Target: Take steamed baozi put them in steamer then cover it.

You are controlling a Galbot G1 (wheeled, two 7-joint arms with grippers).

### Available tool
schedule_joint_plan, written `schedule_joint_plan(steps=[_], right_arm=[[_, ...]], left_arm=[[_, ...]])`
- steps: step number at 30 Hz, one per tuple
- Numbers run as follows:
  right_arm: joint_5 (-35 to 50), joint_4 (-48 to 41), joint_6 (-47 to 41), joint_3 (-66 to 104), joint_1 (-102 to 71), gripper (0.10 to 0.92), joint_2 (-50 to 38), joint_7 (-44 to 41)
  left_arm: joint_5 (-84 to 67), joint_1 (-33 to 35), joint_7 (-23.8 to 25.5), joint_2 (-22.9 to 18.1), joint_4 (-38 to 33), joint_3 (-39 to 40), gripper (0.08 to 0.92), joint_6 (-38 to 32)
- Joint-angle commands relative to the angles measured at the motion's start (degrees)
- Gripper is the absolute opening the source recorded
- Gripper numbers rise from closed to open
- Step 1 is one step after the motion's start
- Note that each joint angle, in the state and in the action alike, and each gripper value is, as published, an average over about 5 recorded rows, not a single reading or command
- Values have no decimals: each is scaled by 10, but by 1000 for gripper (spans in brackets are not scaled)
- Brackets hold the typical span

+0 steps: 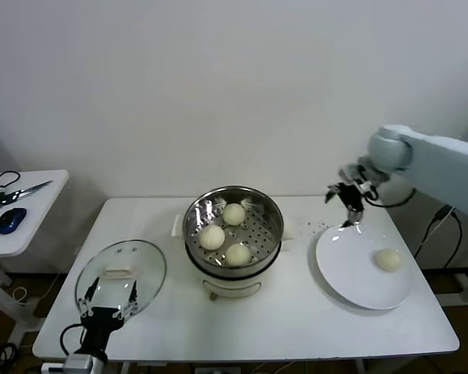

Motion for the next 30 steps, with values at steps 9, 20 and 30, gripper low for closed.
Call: schedule_joint_plan(steps=[9, 20, 30], right_arm=[[-206, -171, 36, 340, -329, 823, -49, -28], [-288, -268, 89, 396, -342, 823, 20, -47], [-316, -308, 105, 419, -350, 823, 62, -43]], left_arm=[[7, 18, -2, -2, -7, -8, 823, 1], [10, 29, -2, -5, -9, -14, 823, 1], [16, 31, -3, -10, -5, -14, 823, 2]])
